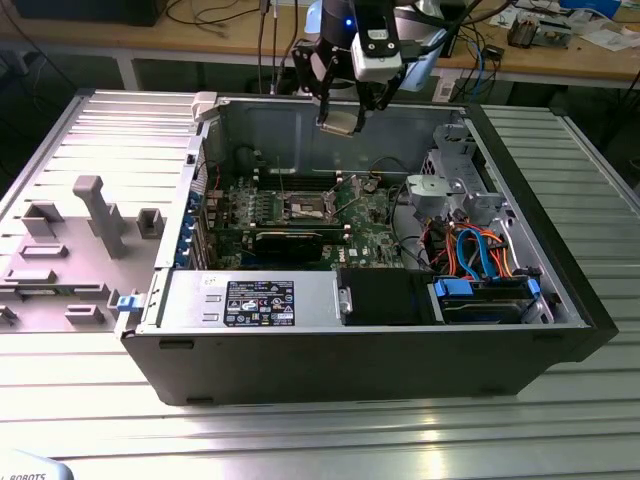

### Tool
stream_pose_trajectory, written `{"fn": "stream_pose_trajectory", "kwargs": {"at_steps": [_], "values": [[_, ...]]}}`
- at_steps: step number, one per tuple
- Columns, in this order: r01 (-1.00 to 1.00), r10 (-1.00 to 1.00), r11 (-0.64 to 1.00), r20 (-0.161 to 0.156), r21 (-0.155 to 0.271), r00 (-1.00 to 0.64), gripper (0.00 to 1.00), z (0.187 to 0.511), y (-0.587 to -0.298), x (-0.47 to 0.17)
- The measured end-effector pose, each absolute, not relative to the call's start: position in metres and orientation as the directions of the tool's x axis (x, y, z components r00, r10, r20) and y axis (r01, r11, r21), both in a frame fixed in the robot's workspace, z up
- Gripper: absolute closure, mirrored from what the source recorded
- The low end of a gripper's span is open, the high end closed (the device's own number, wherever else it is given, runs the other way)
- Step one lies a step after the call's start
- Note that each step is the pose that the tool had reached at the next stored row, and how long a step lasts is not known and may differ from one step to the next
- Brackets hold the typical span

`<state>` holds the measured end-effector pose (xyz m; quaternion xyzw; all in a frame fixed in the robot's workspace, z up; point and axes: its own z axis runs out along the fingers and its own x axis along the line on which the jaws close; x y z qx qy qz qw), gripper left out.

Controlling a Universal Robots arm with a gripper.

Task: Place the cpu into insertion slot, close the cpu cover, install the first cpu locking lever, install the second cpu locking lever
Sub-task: 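Place the cpu into insertion slot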

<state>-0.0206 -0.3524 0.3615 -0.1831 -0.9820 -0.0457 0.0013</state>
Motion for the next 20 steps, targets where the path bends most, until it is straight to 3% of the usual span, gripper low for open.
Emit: {"fn": "stream_pose_trajectory", "kwargs": {"at_steps": [20], "values": [[0.412,0.412,0.907,0.019,0.089,-0.911,0.46,0.3614,-0.3524,-0.0206]]}}
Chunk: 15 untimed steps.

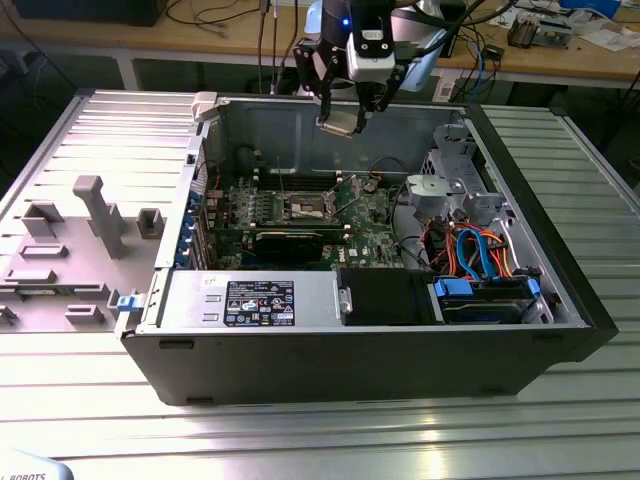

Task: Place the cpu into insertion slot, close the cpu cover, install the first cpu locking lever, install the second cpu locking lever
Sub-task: 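Place the cpu into insertion slot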

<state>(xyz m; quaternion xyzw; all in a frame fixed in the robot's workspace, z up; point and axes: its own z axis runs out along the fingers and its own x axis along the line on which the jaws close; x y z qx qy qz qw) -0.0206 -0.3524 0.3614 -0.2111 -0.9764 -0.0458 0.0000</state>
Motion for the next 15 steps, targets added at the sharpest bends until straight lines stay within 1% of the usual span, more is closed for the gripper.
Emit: {"fn": "stream_pose_trajectory", "kwargs": {"at_steps": [15], "values": [[0.486,0.486,0.869,0.019,0.089,-0.874,0.46,0.3613,-0.3524,-0.0206]]}}
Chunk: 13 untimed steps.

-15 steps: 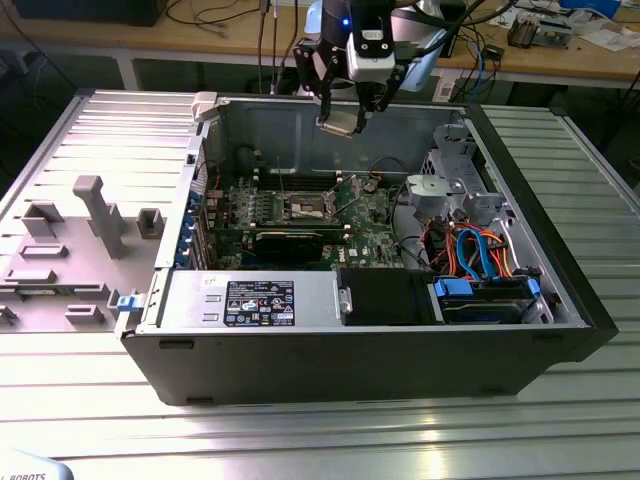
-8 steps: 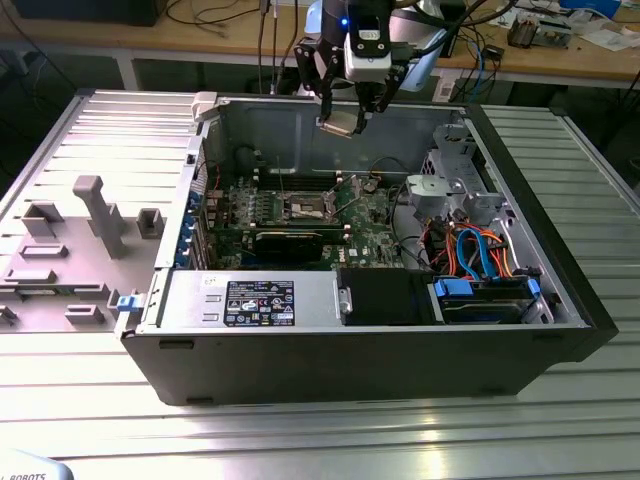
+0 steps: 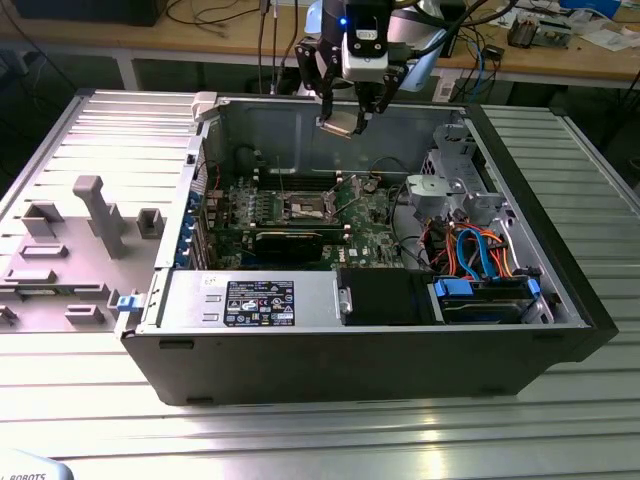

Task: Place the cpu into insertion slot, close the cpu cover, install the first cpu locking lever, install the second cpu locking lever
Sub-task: 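Place the cpu into insertion slot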

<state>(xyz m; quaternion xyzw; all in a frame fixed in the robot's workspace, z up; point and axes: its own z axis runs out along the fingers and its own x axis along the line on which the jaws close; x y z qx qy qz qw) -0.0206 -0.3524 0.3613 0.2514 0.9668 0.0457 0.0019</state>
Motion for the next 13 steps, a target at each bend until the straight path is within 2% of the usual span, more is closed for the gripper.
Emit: {"fn": "stream_pose_trajectory", "kwargs": {"at_steps": [13], "values": [[0.501,0.501,0.861,0.019,0.089,-0.865,0.46,0.3613,-0.3524,-0.0206]]}}
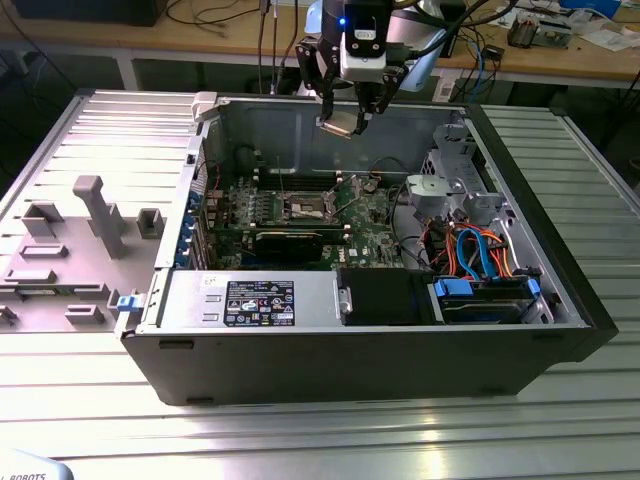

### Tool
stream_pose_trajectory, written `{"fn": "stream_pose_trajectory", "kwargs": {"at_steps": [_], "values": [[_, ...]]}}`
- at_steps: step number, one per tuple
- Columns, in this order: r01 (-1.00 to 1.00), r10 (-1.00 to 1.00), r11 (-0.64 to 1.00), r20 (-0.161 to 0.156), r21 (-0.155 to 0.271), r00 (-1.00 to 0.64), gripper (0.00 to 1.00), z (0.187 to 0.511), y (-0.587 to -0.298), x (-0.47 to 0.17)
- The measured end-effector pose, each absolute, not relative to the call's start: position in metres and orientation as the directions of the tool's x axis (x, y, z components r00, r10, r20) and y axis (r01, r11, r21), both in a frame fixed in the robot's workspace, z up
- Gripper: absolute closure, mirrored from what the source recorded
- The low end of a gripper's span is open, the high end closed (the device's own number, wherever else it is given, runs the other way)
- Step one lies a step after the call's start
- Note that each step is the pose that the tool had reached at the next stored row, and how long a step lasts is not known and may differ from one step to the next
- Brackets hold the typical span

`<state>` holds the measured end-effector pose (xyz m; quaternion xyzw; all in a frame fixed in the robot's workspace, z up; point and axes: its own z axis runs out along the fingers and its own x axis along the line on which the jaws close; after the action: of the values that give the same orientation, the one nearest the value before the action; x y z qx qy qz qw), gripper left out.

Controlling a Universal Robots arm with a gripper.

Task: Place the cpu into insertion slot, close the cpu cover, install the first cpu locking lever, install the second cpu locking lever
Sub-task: 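Place the cpu into insertion slot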

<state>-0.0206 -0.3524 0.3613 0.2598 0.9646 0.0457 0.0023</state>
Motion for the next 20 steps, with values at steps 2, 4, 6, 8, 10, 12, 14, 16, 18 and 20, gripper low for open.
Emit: {"fn": "stream_pose_trajectory", "kwargs": {"at_steps": [2,4,6,8,10,12,14,16,18,20], "values": [[0.501,0.502,0.861,0.019,0.089,-0.865,0.46,0.3613,-0.3524,-0.0206],[0.501,0.502,0.861,0.019,0.089,-0.865,0.46,0.3612,-0.3524,-0.0206],[0.505,0.505,0.859,0.019,0.089,-0.863,0.46,0.3612,-0.3524,-0.0206],[0.517,0.518,0.851,0.019,0.089,-0.855,0.46,0.3613,-0.3524,-0.0206],[0.539,0.539,0.838,0.019,0.089,-0.842,0.46,0.3612,-0.3524,-0.0206],[0.56,0.561,0.824,0.019,0.089,-0.828,0.46,0.3612,-0.3524,-0.0206],[0.581,0.582,0.809,0.019,0.089,-0.813,0.46,0.3612,-0.3524,-0.0206],[0.586,0.587,0.805,0.019,0.089,-0.809,0.46,0.3612,-0.3524,-0.0206],[0.587,0.588,0.805,0.019,0.089,-0.809,0.46,0.3612,-0.3524,-0.0206],[0.587,0.588,0.805,0.019,0.089,-0.809,0.46,0.3612,-0.3524,-0.0206]]}}
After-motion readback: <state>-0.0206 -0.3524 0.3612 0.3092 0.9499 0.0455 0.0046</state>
